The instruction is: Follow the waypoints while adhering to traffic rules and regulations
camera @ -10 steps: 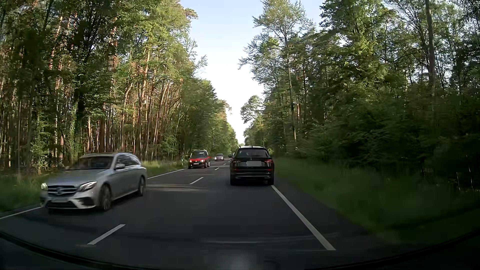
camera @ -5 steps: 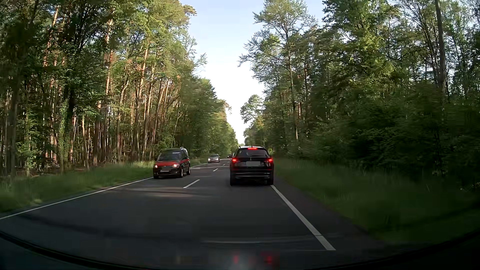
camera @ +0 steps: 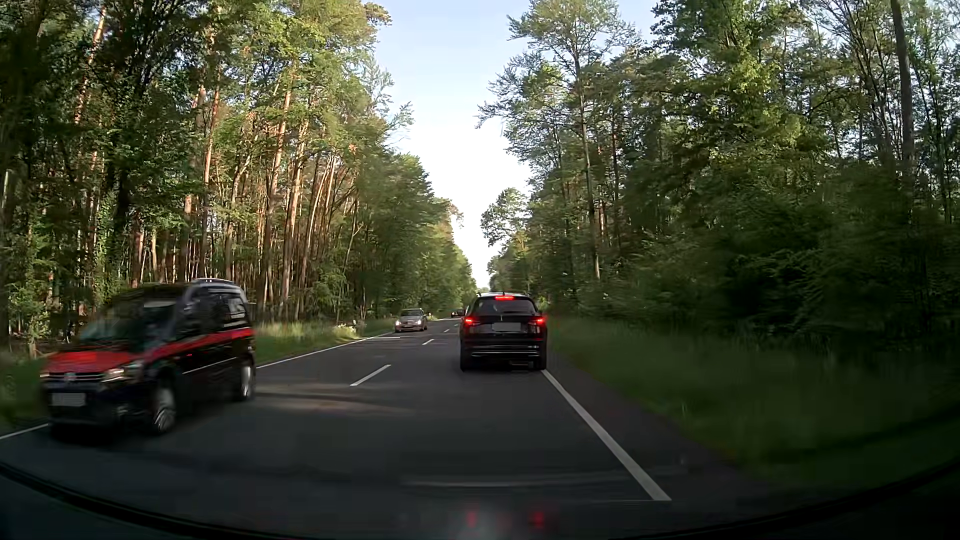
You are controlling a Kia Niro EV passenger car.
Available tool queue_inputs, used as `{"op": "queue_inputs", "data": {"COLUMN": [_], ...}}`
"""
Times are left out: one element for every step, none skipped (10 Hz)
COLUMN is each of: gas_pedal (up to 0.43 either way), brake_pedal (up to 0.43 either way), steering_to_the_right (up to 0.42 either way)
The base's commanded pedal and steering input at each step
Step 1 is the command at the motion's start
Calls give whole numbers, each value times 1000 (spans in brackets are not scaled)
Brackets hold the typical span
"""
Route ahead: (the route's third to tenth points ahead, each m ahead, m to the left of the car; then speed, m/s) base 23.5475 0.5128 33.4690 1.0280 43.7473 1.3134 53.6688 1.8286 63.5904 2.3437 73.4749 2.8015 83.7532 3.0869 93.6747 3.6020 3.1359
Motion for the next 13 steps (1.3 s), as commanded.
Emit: {"op": "queue_inputs", "data": {"gas_pedal": [0, 0, 0, 0, 0, 0, 0, 0, 0, 0, 0, 0, 0], "brake_pedal": [0, 0, 0, 0, 0, 0, 0, 0, 0, 0, 0, 0, 0], "steering_to_the_right": [2, 4, 5, 5, 4, 4, 4, 4, 5, 6, 8, 9, 9]}}
